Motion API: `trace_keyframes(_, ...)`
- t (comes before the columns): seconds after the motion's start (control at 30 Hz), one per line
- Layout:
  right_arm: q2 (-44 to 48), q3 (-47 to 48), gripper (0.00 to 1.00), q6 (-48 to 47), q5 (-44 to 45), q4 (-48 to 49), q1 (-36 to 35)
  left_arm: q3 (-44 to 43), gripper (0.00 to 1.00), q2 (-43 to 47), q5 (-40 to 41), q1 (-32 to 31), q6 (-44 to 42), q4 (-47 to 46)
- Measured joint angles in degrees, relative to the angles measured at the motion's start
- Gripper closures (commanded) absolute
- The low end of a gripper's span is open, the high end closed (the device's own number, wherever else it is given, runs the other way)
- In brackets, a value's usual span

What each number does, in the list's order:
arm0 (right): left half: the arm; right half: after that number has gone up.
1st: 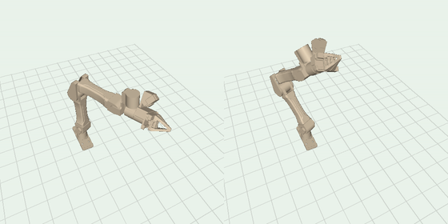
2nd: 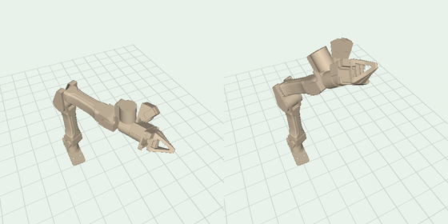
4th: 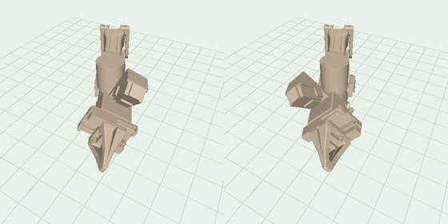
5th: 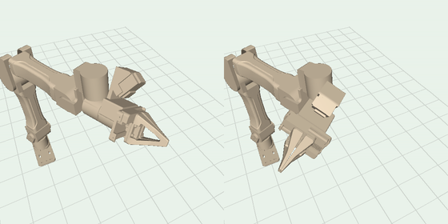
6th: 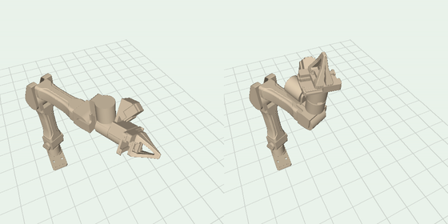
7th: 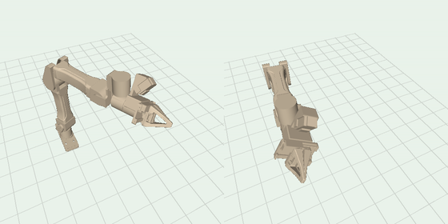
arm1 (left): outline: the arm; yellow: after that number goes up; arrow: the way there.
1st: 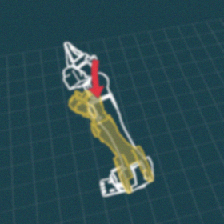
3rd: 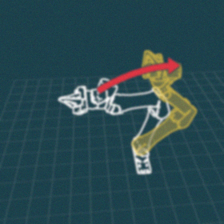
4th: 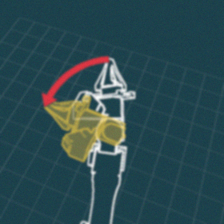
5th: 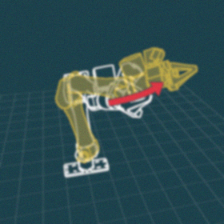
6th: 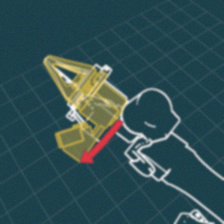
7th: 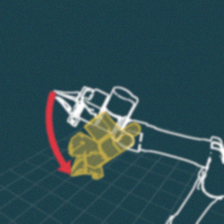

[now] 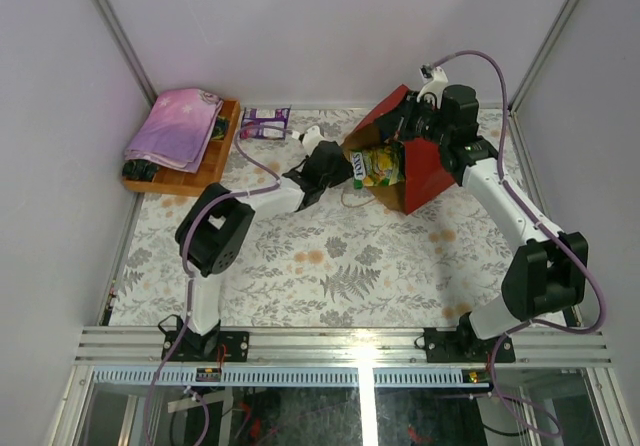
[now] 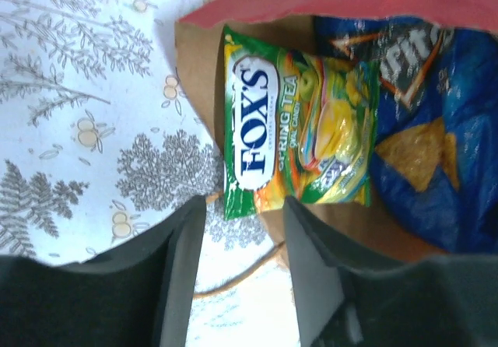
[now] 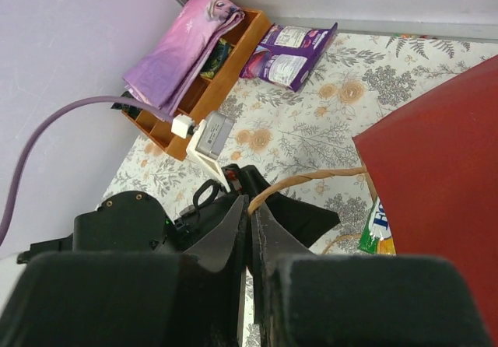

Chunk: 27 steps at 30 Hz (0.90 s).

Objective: Take the snacks out of the paper bag
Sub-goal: Take out the snack from the paper bag.

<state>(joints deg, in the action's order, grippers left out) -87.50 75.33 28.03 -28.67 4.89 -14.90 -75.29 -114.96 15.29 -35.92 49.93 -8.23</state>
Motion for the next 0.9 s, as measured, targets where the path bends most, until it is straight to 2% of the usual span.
trace_keyframes(0.03, -0.09, 0.00, 1.00, 0.13, -0.07, 0.22, 0.00, 0.02, 0.41, 0.04, 0.17, 0.04, -0.72, -0.09)
trace_keyframes(0.07, -0.17, 0.00, 1.00, 0.26, -0.13, 0.39, 0.00, 0.04, 0.20, -0.04, 0.28, 0.13, -1.40, -0.02)
trace_keyframes(0.13, -0.37, 0.00, 1.00, 0.35, -0.37, 0.68, 0.00, -0.13, 0.08, -0.70, 0.28, 0.33, -3.30, 0.24)
trace_keyframes(0.17, -0.48, 0.00, 1.00, 0.37, -0.50, 0.68, 0.00, -0.87, 0.04, -1.57, 0.20, 0.39, -4.11, 1.05)
trace_keyframes(0.3, -0.63, 0.00, 1.00, 0.42, -0.90, 0.66, 0.00, -6.12, 0.04, -7.61, -1.31, 0.66, -7.10, 2.27)
trace_keyframes(0.6, -0.63, 0.00, 1.00, 0.22, -0.87, 0.61, 0.00, -14.16, 0.21, -15.04, -6.16, 0.72, -10.27, 1.29)
trace_keyframes(0.8, -0.63, 0.00, 1.00, -0.11, -0.87, 0.61, 0.00, -14.99, 0.51, -16.24, -8.83, 0.76, -10.01, 0.70)
trace_keyframes(0.9, -0.63, 0.00, 1.00, -0.17, -0.87, 0.61, 0.00, -14.62, 0.63, -16.26, -9.73, 0.87, -9.55, 1.03)
